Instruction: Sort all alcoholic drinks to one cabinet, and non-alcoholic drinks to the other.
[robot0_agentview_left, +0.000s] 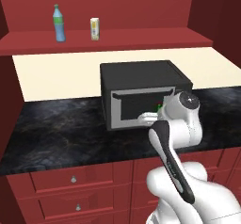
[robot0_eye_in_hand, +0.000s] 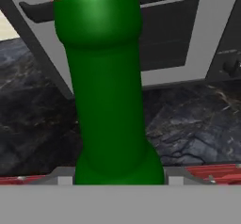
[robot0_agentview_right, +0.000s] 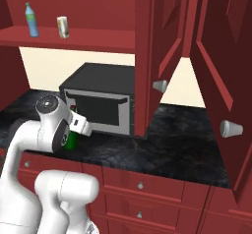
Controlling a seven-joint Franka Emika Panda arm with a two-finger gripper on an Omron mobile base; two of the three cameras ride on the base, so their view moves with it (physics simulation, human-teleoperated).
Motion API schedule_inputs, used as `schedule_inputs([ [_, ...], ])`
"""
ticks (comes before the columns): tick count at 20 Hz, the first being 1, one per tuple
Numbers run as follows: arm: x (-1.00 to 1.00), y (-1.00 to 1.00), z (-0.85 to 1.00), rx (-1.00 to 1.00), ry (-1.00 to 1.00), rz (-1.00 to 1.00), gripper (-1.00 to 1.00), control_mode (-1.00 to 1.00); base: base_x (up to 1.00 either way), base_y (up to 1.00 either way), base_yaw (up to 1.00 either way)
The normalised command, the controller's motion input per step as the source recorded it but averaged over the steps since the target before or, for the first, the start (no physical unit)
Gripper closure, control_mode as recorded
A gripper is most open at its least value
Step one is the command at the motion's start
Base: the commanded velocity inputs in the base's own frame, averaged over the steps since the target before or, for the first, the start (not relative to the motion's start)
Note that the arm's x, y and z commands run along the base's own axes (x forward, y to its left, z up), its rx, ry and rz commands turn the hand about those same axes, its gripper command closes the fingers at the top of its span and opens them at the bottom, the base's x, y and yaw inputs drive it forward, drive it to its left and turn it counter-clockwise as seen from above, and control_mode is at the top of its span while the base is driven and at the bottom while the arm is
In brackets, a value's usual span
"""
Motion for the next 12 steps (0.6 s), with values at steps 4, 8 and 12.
schedule_inputs([
  [4, -0.44, 0.0, 1.0, 0.0, 0.0, 0.0, 1.0, -1.0, 0.0, 0.0, 0.0],
  [8, -0.57, 0.0, 0.91, -0.02, 0.0, 0.0, 1.0, -1.0, 0.0, 0.0, 0.0],
  [12, -0.56, -0.09, 0.77, -0.04, 0.0, 0.0, 1.0, -1.0, 0.0, 0.0, 0.0],
])
